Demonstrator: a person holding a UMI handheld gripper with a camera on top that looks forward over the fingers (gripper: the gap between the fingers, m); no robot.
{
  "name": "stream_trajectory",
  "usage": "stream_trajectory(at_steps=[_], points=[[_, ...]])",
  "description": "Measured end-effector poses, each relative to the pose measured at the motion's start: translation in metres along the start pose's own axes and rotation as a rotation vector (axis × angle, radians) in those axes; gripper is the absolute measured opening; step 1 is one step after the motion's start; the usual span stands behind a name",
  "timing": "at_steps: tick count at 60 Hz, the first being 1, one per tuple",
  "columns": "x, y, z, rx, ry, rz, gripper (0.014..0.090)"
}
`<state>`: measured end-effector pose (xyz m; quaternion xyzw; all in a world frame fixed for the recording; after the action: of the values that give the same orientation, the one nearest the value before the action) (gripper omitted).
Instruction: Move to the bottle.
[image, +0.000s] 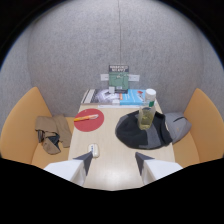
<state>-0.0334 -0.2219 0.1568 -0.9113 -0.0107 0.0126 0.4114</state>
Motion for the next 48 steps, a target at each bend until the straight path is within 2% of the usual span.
stream_trajectory(at_steps=[16,28,29,30,48], points=[[0.011,0.004,0.001,-0.007,0.015,0.006,0.0871],[0.044,0.012,0.002,-0.027,0.06,0.015,0.0871],[0.048,0.013,0.003,-0.028,0.064,0.015,0.0894],[0.056,0.015,0.006,-0.025,0.061,0.011,0.0869],[0.104,0.009,0.035,-0.027,0.096,0.021,0.0869]])
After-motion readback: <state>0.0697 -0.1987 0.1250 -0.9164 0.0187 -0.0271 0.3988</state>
